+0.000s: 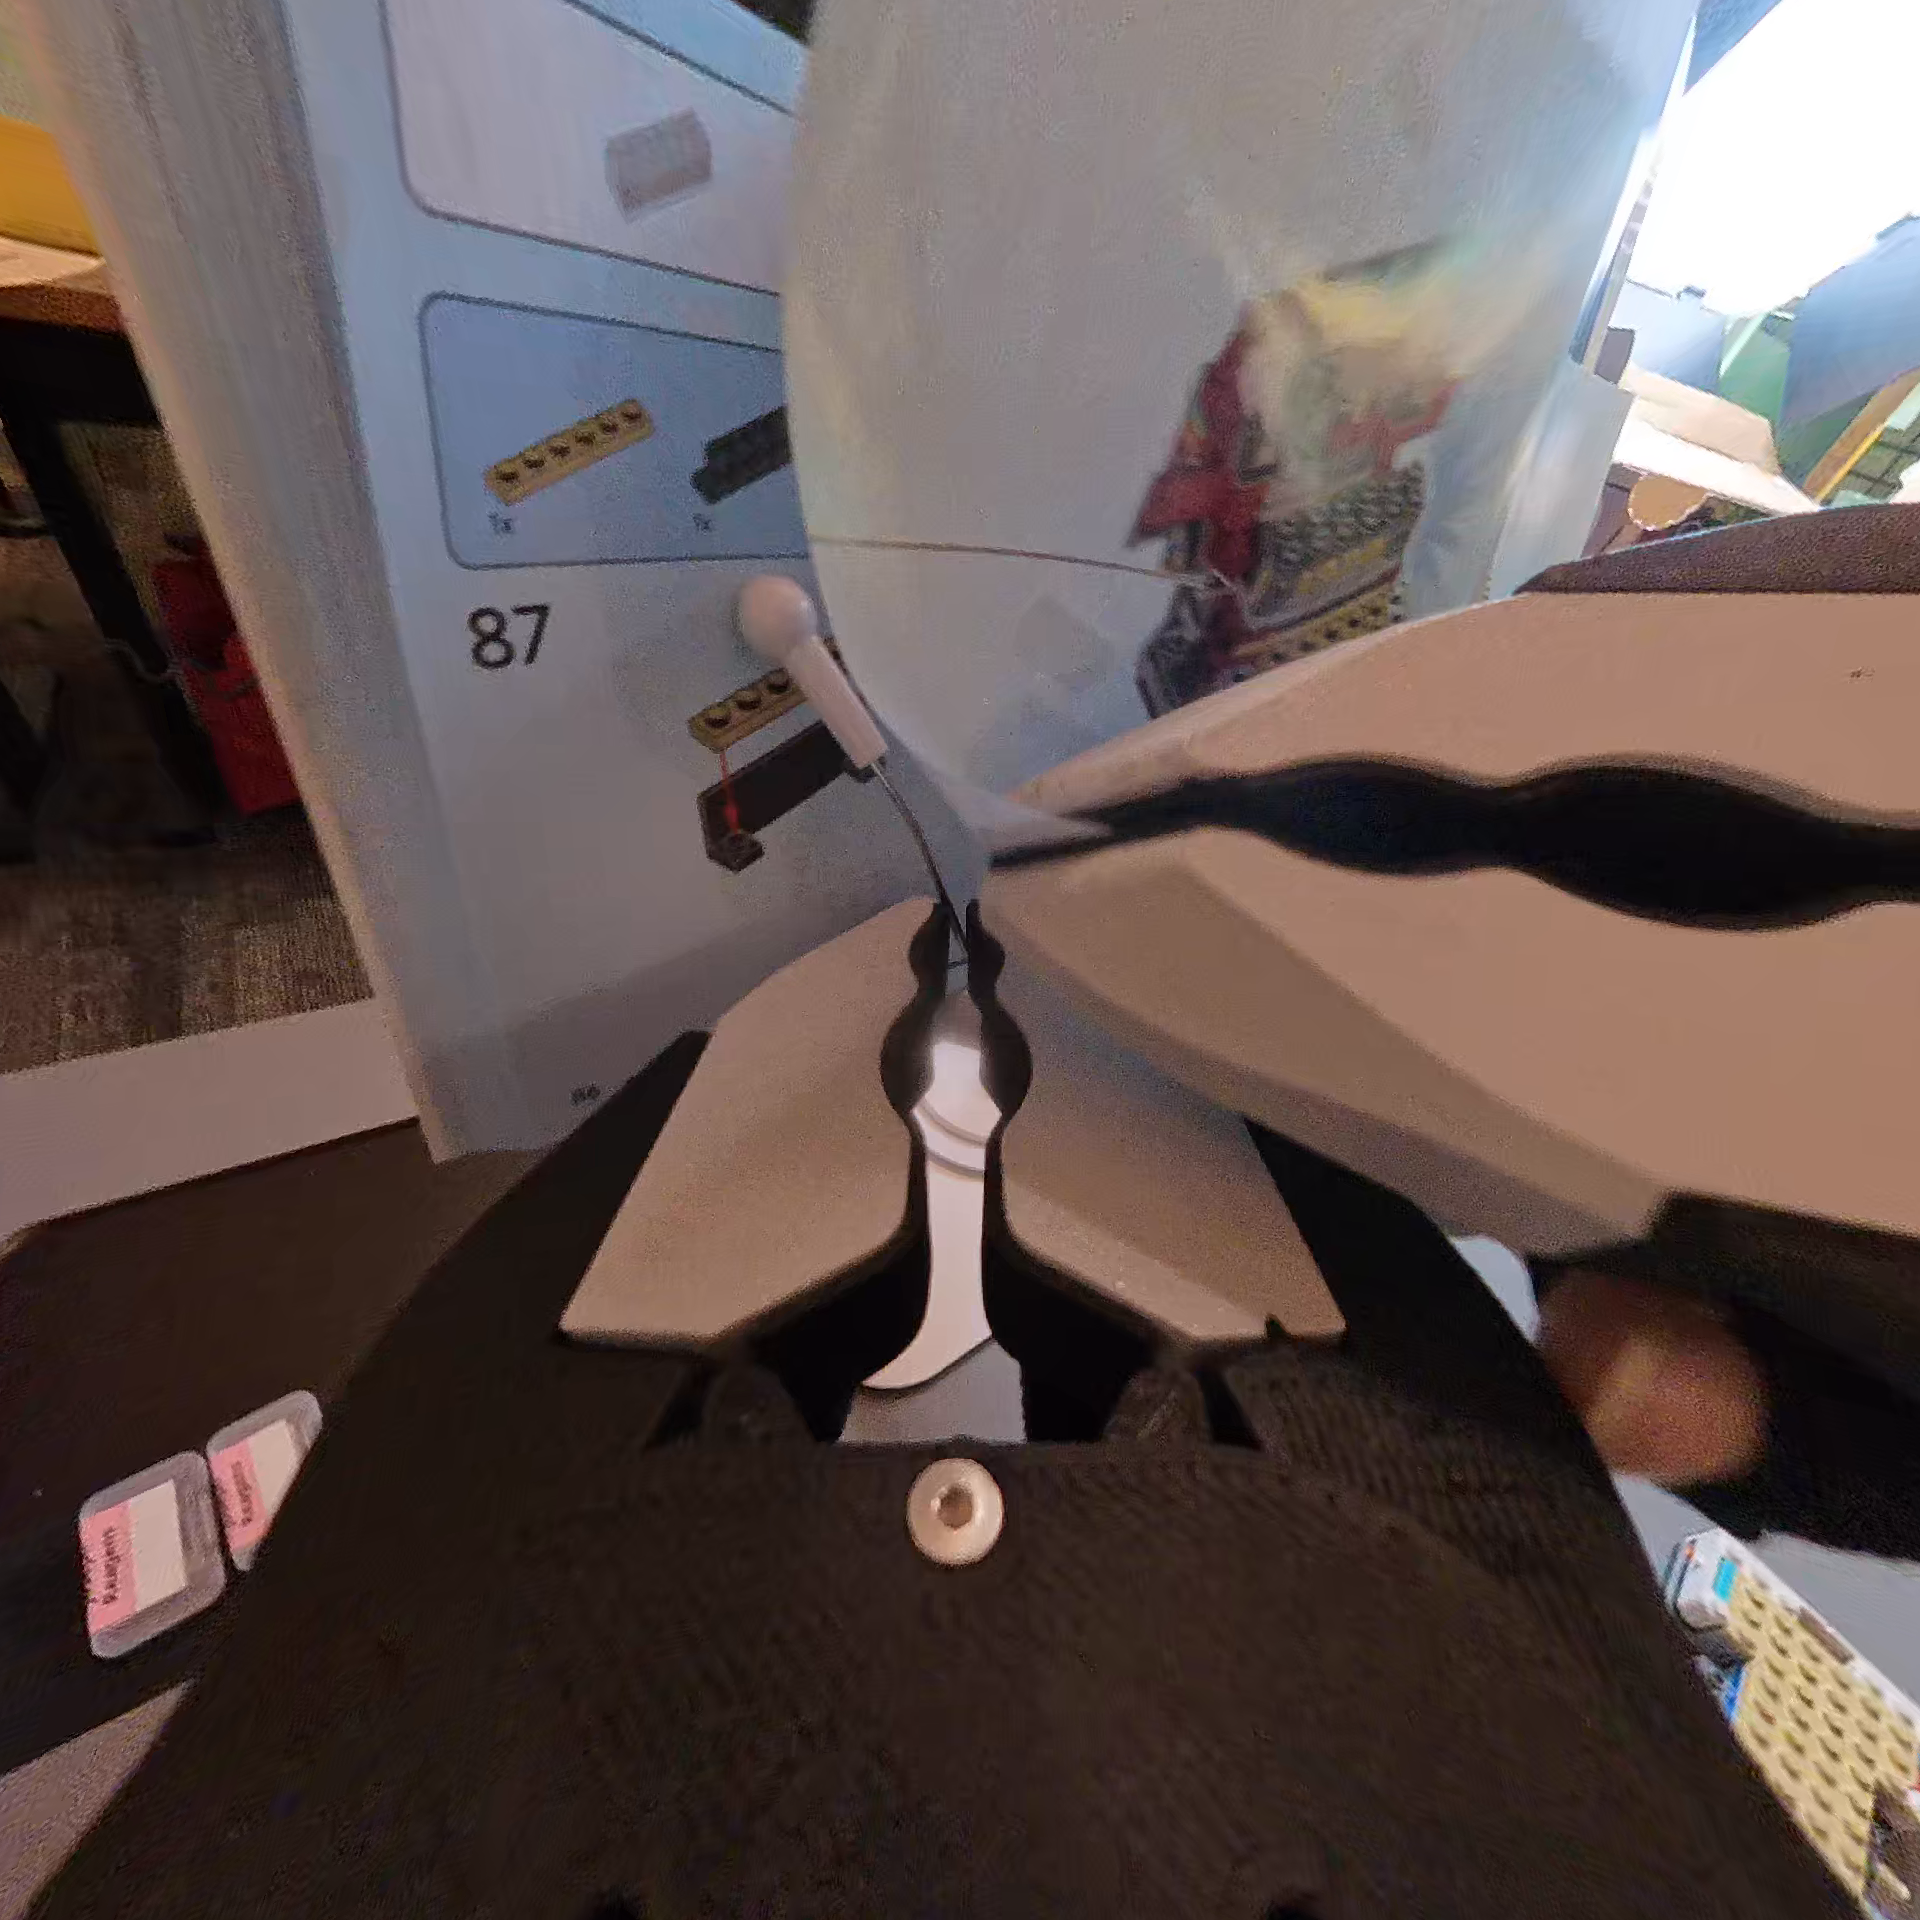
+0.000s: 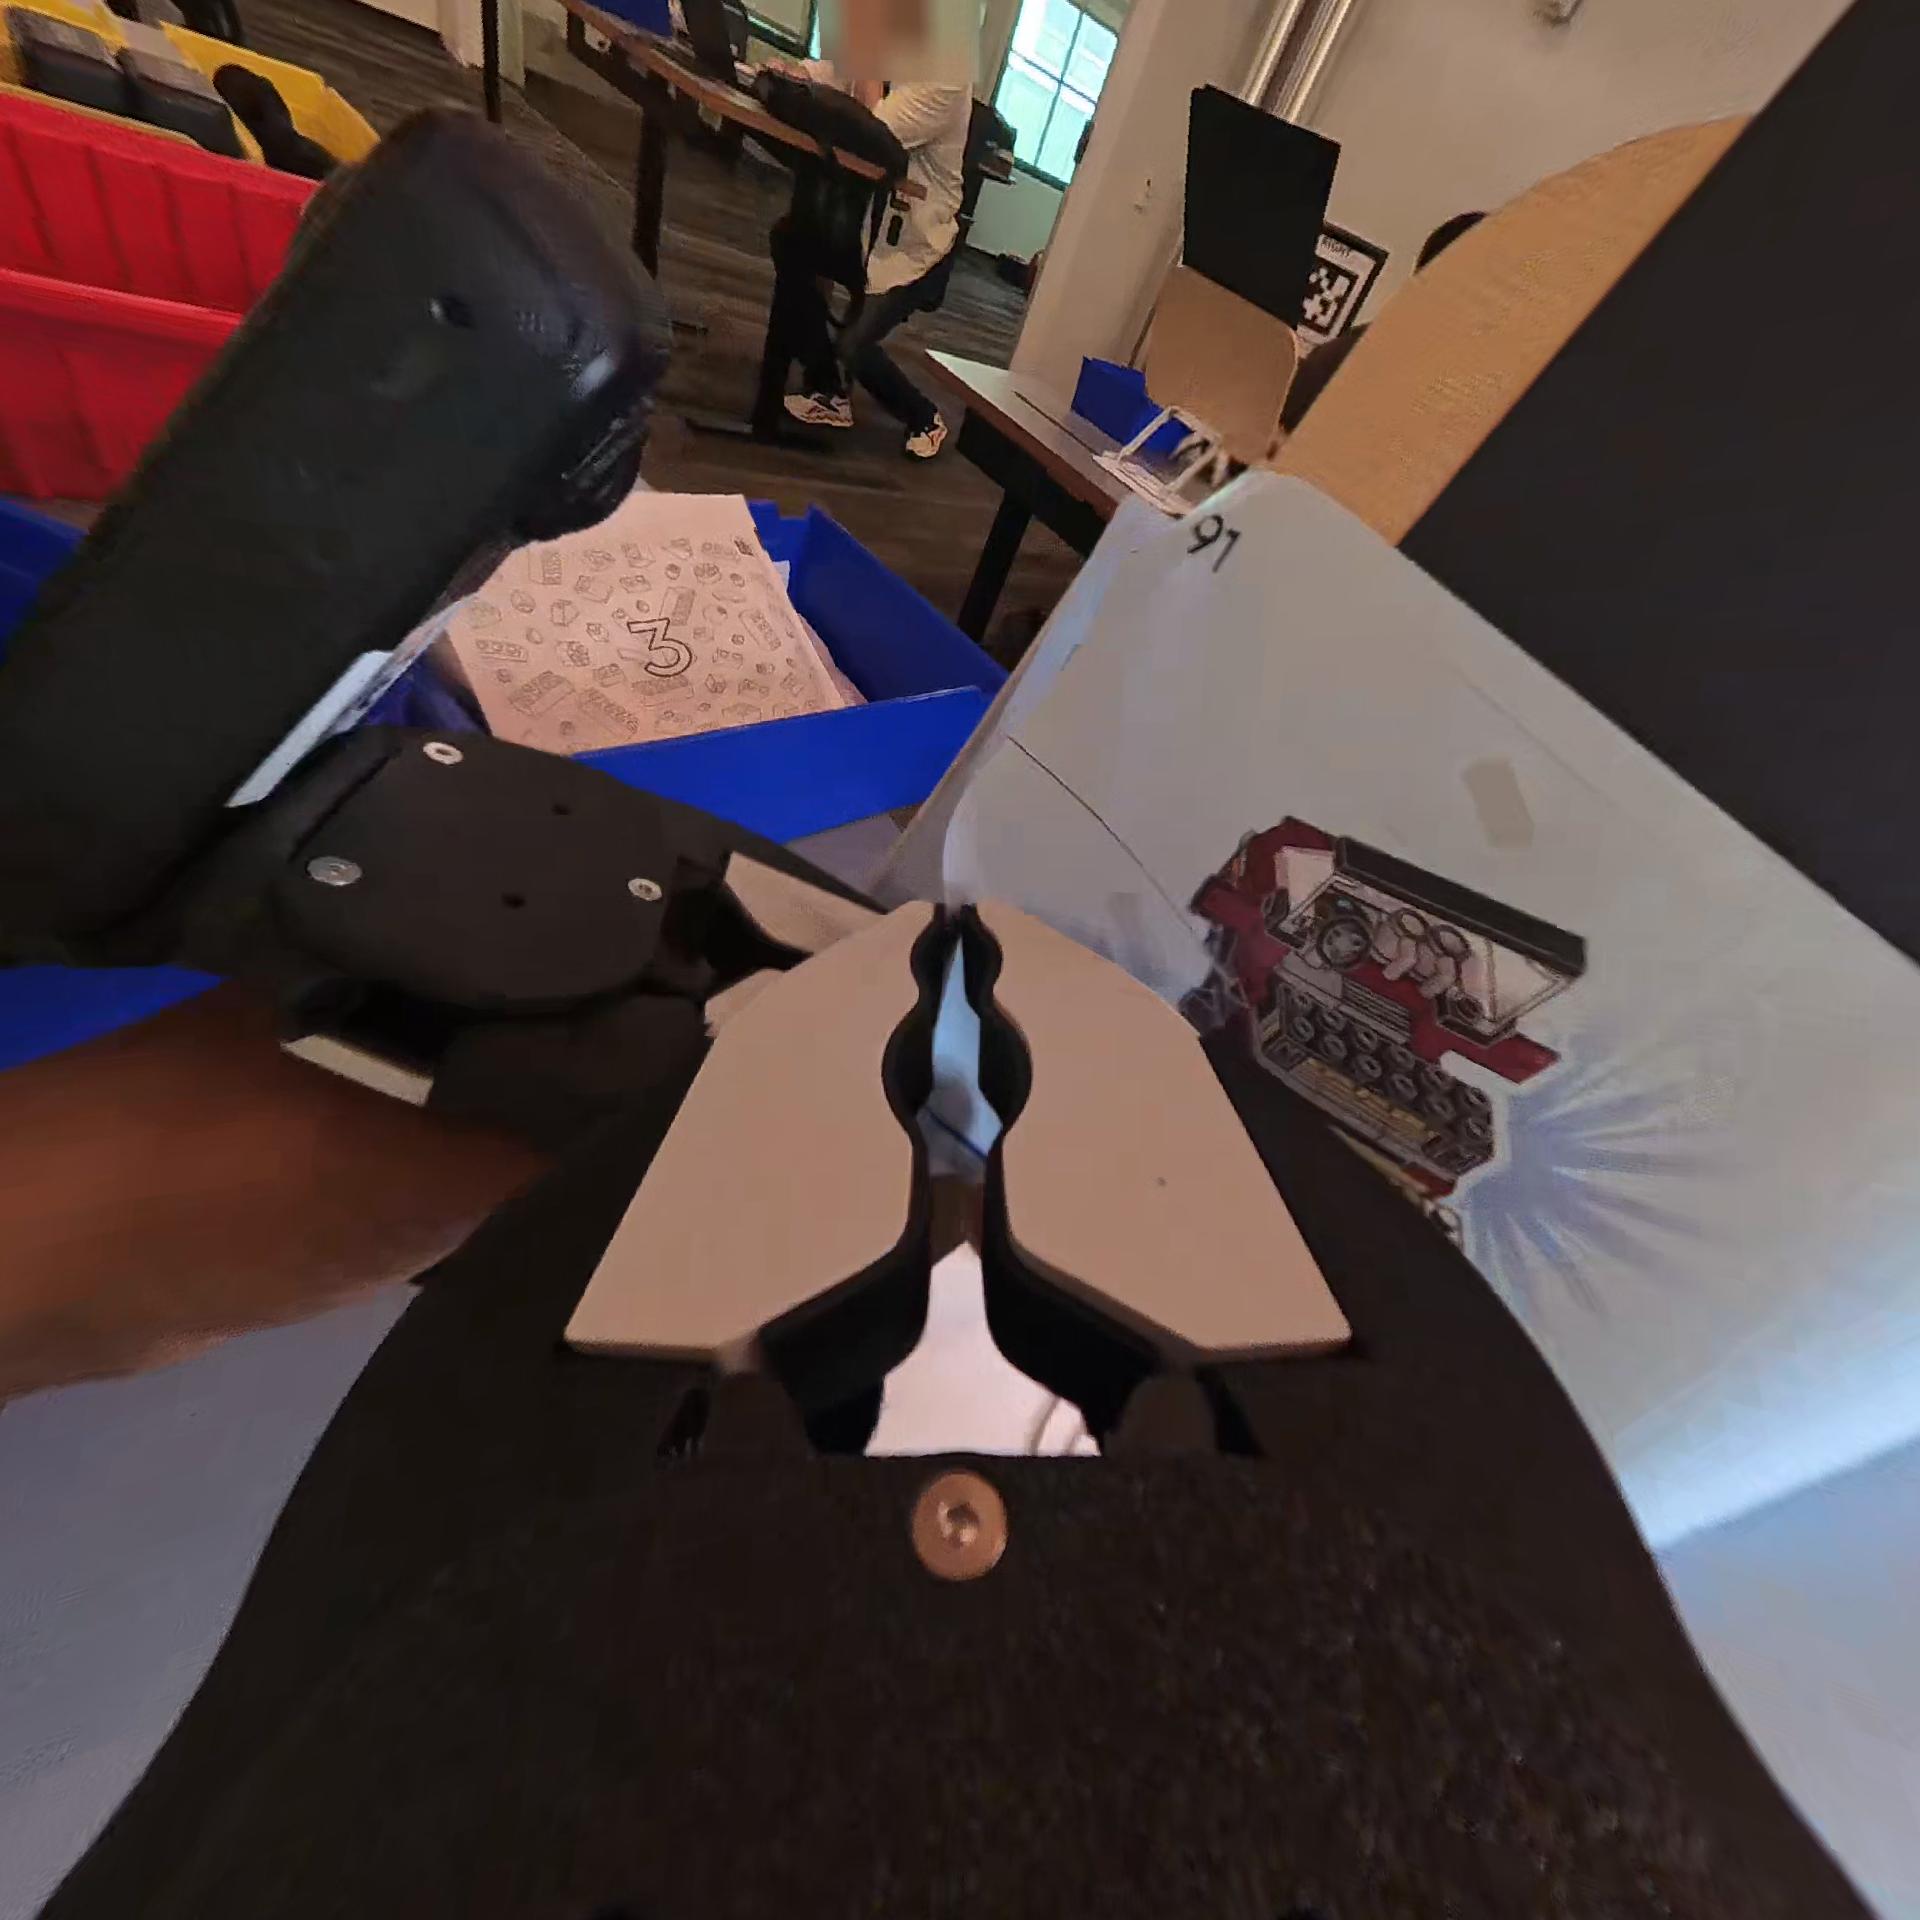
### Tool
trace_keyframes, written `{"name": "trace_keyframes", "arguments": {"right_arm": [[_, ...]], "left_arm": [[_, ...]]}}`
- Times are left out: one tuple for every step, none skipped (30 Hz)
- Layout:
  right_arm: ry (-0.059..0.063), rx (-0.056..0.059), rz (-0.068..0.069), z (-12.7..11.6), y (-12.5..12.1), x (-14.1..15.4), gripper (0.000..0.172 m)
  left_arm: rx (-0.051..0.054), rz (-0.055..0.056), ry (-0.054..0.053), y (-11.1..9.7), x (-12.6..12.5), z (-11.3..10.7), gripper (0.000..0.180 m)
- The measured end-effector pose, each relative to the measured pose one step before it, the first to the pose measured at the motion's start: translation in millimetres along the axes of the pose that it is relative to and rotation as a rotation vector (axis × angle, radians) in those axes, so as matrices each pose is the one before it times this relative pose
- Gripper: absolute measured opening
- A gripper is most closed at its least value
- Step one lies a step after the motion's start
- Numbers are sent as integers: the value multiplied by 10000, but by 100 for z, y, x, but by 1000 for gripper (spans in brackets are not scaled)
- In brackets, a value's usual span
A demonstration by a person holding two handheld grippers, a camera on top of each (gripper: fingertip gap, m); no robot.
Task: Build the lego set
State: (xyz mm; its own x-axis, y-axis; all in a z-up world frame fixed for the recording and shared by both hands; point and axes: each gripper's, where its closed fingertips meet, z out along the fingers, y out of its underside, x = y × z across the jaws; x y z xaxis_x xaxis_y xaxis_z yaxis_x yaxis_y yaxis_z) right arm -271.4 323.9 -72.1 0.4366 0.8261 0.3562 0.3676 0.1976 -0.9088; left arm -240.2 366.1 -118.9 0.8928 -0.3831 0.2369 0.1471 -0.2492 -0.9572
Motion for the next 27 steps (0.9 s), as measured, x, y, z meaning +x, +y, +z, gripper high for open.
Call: {"name": "trace_keyframes", "arguments": {"right_arm": [[-60, 127, -19, 478, -105, 133, 2], [-398, 179, 79, -16, -222, -280, 6], [-622, 202, 208, -464, -298, -637, 14], [-524, 390, 203, -971, -563, -572, 19], [-545, 645, 200, -1423, -872, -611, 23], [-367, 670, 266, -1713, -945, -297, 23], [62, 452, 234, -1820, -703, 454, 23], [228, 339, 84, -1864, -514, 948, 23], [298, 331, -3, -1889, -386, 1310, 23], [398, 337, 81, -1864, -268, 1759, 23], [481, 249, 278, -1723, -40, 2161, 20], [548, 132, 339, -1449, 209, 2390, 18], [656, -168, 179, -1009, 730, 2474, 16], [510, -498, -65, -465, 1320, 1981, 14], [152, -665, -274, 0, 1646, 1000, 10], [-82, -650, -370, 306, 1609, 80, 7], [-227, -521, -458, 512, 1219, -655, 5], [-243, -371, -539, 589, 696, -1063, 5], [-103, -225, -550, 574, 172, -1007, 5], [127, -110, -422, 475, -243, -583, 5], [263, -108, -209, 383, -330, -158, 4], [254, -205, -46, 333, -133, 65, 3], [132, -229, -28, 274, 77, 70, 3], [125, -112, -48, 172, 139, 138, 3], [120, -24, -15, 94, 225, 188, 3], [2, -43, 69, 52, 349, 89, 3], [-59, -39, 131, 40, 399, 18, 3]], "left_arm": [[-12, -361, 66, 74, -208, -27, 3], [-6, -383, 142, 47, -64, -48, 3], [-1, -224, 91, 43, 9, -37, 3], [3, -39, -24, 15, -15, -8, 3], [-5, 97, -96, 12, -25, 2, 3], [-2, 60, -84, 2, 5, 7, 3], [10, -34, -44, 3, 23, 24, 3], [25, -70, -28, 12, 21, 24, 3], [39, -51, -41, -7, -28, 3, 3], [41, -48, -29, 7, 3, 6, 3], [47, -85, -34, -1, -11, 8, 3], [52, -108, -34, 1, -3, -1, 3], [64, -84, -30, -9, -4, 3, 3], [90, -78, -18, -2, 3, 22, 3], [85, -93, -17, -14, -8, 4, 3], [74, -115, 0, -6, -8, 3, 3], [68, -160, 34, -2, 11, -2, 2], [74, -197, 66, 3, 14, -4, 2], [84, -197, 78, 10, -18, -21, 2], [87, -160, 96, -1, -2, -15, 2], [62, -76, 48, 32, -52, -40, 2], [27, 18, -15, 47, -64, -69, 2], [3, 100, -49, 40, -35, -48, 2], [-10, 166, -53, 18, 18, -42, 2], [-31, 197, -76, 30, -1, -16, 3], [-29, 146, -42, 8, -2, -5, 3], [-17, 52, 3, 13, -21, 22, 3]]}}
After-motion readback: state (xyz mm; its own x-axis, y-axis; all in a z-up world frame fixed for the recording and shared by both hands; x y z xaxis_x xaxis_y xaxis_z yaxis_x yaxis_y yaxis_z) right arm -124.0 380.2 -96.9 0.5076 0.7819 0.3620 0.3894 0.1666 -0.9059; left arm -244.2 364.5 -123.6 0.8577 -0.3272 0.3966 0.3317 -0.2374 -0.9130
